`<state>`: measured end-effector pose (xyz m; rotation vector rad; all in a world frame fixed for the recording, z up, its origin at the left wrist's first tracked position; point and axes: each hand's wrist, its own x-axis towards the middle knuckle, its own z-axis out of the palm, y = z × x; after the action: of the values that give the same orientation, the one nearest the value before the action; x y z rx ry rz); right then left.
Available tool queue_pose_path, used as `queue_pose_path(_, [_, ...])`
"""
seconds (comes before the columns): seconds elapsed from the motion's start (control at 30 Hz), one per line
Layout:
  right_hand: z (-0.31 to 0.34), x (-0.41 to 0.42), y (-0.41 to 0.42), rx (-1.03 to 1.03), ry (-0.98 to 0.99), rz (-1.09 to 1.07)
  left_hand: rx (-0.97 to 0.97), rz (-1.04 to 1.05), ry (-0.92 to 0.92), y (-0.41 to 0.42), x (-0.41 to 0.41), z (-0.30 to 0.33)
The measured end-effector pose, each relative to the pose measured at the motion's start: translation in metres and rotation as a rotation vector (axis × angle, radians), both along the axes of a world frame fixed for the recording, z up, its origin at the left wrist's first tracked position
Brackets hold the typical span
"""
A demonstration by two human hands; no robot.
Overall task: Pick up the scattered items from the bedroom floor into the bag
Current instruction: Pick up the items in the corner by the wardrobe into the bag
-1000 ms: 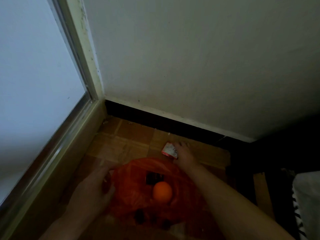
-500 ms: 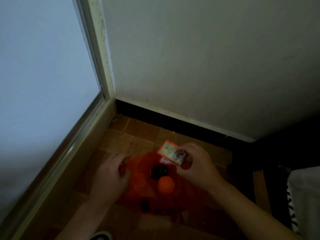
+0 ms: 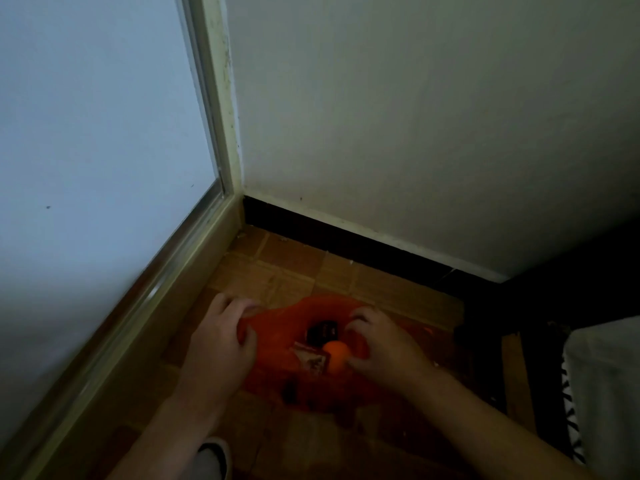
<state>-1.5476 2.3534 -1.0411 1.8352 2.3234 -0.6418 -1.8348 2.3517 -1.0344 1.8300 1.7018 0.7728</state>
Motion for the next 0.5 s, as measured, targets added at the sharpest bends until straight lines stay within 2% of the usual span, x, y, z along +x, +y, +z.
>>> queue_pose_path(0.1, [0.009, 0.026, 0.004, 0.06, -0.163, -0.152, -0.064, 0.066, 0.093, -0.003, -0.005, 0.001])
queue_pose_path(0.2, [0.007, 0.049, 0.004, -0.044, -0.33, -0.343, -0.148, 0.144, 0.203, -0.001, -0.008, 0.004])
queue_pose_path(0.3, [-0.005, 0.065, -0.006, -0.152, -0.241, -0.475, -0.18, 0.155, 0.255, -0.003, -0.004, 0.008])
queue_pose_path(0.37, [-0.009, 0.069, -0.011, -0.149, -0.149, -0.509, -0.162, 0.12, 0.259, -0.006, 0.0, 0.011])
queue_pose_path(0.43, [-0.006, 0.069, -0.009, -0.101, -0.137, -0.519, -0.1, 0.08, 0.198, -0.007, 0.003, 0.012])
queue_pose_path(0.5, [0.003, 0.064, 0.001, -0.051, -0.054, -0.569, -0.063, 0.042, 0.047, -0.007, 0.005, 0.01])
